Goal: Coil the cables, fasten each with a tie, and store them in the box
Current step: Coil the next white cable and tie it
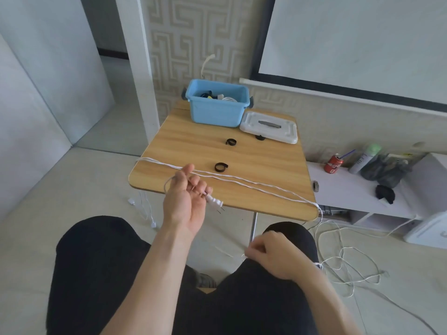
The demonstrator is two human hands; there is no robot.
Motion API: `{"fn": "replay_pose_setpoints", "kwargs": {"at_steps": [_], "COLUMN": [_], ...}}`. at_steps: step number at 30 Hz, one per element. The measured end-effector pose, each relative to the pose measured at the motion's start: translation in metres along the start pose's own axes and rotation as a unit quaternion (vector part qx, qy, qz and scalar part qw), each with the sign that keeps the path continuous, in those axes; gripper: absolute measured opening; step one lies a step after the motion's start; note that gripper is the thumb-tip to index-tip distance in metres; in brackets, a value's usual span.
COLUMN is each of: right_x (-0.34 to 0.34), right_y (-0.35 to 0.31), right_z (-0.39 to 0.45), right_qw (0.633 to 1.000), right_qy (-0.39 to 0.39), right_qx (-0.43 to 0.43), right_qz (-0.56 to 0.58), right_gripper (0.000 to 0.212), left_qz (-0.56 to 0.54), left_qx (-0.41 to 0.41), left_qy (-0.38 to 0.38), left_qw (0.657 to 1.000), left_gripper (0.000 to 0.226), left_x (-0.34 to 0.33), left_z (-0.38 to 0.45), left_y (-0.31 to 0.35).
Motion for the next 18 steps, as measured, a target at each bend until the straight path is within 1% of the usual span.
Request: {"fn": "replay_pose_setpoints", "kwargs": {"at_steps": [2, 4, 6, 7, 9, 11, 13, 14, 15, 16, 18], "right_x": [-0.001, 0.008, 0.022, 0.031, 0.050, 0.072, 0.089, 0.093, 0.095, 0.095, 0.090], "right_y": [0.015, 0.018, 0.008, -0.001, -0.020, -0.034, -0.043, -0.047, -0.051, -0.055, -0.058], "right_z": [-0.013, -0.026, -0.038, -0.042, -0.048, -0.051, -0.053, -0.054, -0.054, -0.054, -0.051], "right_qw": [0.999, 0.999, 1.000, 0.999, 0.994, 0.977, 0.948, 0.935, 0.927, 0.927, 0.947], "right_qy": [-0.031, -0.039, -0.031, -0.025, 0.008, 0.061, 0.097, 0.095, 0.081, 0.060, 0.023], "right_qx": [-0.023, -0.025, -0.001, 0.021, 0.063, 0.106, 0.142, 0.152, 0.159, 0.166, 0.168], "right_qz": [-0.014, -0.014, 0.002, 0.025, 0.093, 0.173, 0.266, 0.307, 0.331, 0.332, 0.273], "right_gripper": [0.026, 0.027, 0.025, 0.022, 0.018, 0.025, 0.027, 0.025, 0.024, 0.023, 0.020], "left_qz": [0.014, 0.053, 0.139, 0.202, 0.349, 0.471, 0.561, 0.581, 0.575, 0.535, 0.366], "left_qx": [0.023, 0.075, 0.123, 0.140, 0.160, 0.186, 0.207, 0.208, 0.201, 0.193, 0.170], "left_qy": [0.000, -0.008, -0.022, -0.035, -0.075, -0.142, -0.210, -0.225, -0.224, -0.204, -0.119], "left_qw": [1.000, 0.996, 0.982, 0.969, 0.920, 0.850, 0.773, 0.754, 0.761, 0.797, 0.907], "left_gripper": [0.036, 0.042, 0.040, 0.035, 0.030, 0.028, 0.027, 0.026, 0.025, 0.026, 0.028], "left_x": [0.008, 0.015, 0.020, 0.021, 0.020, 0.014, 0.008, 0.006, 0.002, -0.003, -0.008], "left_z": [0.004, 0.006, 0.003, 0.001, -0.006, -0.018, -0.031, -0.035, -0.037, -0.038, -0.032], "left_y": [0.000, -0.011, -0.027, -0.035, -0.047, -0.057, -0.067, -0.070, -0.072, -0.072, -0.068]}}
Point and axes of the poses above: each hand's wrist, its own z-axis towards the middle knuckle, its own x-axis out of the back of the hand, y = z × x, the point moved 9 cm from there along z, towards the middle knuckle
